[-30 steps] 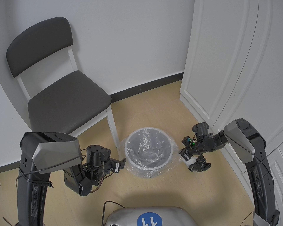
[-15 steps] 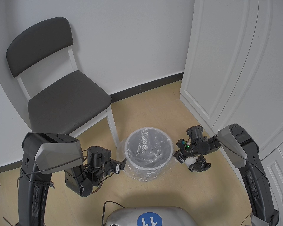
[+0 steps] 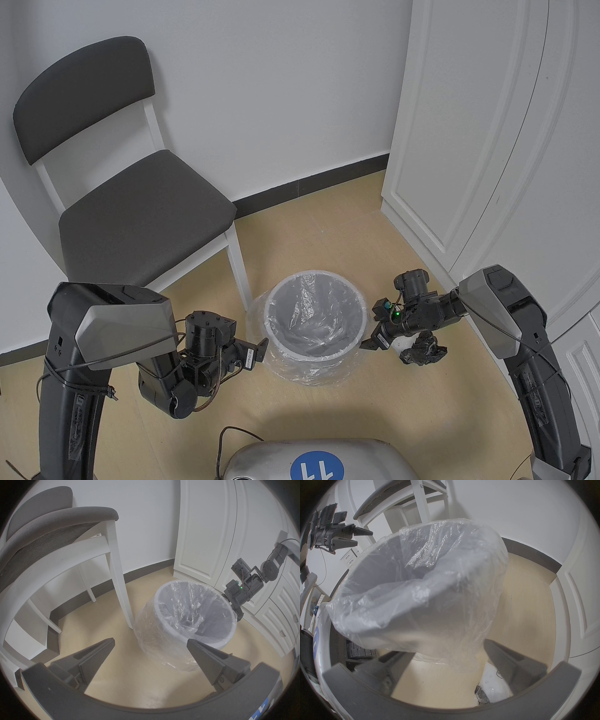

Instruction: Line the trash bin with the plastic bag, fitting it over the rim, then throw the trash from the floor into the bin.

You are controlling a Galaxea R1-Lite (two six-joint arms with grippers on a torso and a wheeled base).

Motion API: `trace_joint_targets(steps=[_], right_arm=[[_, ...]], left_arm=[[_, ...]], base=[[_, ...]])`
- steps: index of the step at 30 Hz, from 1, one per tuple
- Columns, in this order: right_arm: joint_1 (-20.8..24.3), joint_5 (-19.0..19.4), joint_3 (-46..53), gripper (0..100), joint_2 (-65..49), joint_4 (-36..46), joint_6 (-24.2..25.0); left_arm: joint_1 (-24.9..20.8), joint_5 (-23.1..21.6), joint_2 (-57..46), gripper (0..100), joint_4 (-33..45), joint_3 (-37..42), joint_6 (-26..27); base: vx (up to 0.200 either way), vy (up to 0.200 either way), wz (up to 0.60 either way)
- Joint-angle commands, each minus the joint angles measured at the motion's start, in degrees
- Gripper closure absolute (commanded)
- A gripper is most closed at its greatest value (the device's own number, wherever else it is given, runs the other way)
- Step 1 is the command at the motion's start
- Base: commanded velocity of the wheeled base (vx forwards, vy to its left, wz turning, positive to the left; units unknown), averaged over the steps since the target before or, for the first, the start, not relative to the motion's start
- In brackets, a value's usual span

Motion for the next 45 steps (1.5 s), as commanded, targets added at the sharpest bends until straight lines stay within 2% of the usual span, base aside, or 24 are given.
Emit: trace_joint_targets(steps=[1, 8, 11, 14, 24, 26, 32, 40, 42, 43, 45], right_arm=[[0.03, 0.08, 0.48, 0, -0.35, -0.01, -1.01], [-0.49, 0.25, 5.66, 0, -3.6, -0.37, -3.91], [-1.64, 5.09, 11.99, 0, -7.99, -0.98, -6.99], [-2.95, 8.07, 16.91, 0, -11.6, -1.95, -7.43], [-7.0, 7.64, 22.36, 0, -14.23, -7.4, -6.73], [-7.7, 6.93, 21.31, 0, -13.53, -7.4, -6.55], [-7.88, 1.22, 15.07, 0, -8.52, -7.4, -4.7], [-6.03, 0.78, 2.58, 0, -0.43, -4.94, -4.53], [-6.03, 0.78, 2.58, 0, -0.43, -4.94, -4.53], [-4.98, 0.08, -3.83, 0, 2.64, -1.16, -4.18], [-4.54, -0.71, -8.91, 0, 5.1, 2.53, -4.09]], left_arm=[[-0.02, 0.02, 0.24, 0, -0.65, 0.11, 0.01], [-0.02, 0.02, 0.15, 0, -1.09, 0.19, 0.01], [-0.02, 0.02, 0.06, 0, -1.09, 0.37, 0.01], [-0.1, 0.02, -0.12, 0, -1.18, 0.46, 0.01], [-0.46, 0.02, -0.12, 0, -2.76, 1.16, 0.54], [-0.46, -0.07, 0.24, 0, -3.99, 1.51, 1.95], [-0.46, -0.07, 0.24, 0, -4.34, 1.51, 2.21], [-0.46, -0.07, 0.24, 0, -4.43, 1.51, 2.3], [-0.46, -0.07, 0.24, 0, -4.43, 1.51, 2.3], [-0.46, 0.02, 0.24, 0, -4.43, 1.42, 2.3], [-0.46, 0.02, 0.24, 0, -4.43, 1.51, 2.3]], base=[[0.0, 0.0, 0.0], [0.0, 0.0, 0.0], [0.0, 0.0, 0.0], [0.0, 0.0, 0.0], [0.0, 0.0, 0.0], [0.0, 0.0, 0.0], [0.0, 0.0, 0.0], [0.0, 0.0, 0.0], [0.0, 0.0, 0.0], [0.0, 0.0, 0.0], [0.0, 0.0, 0.0]])
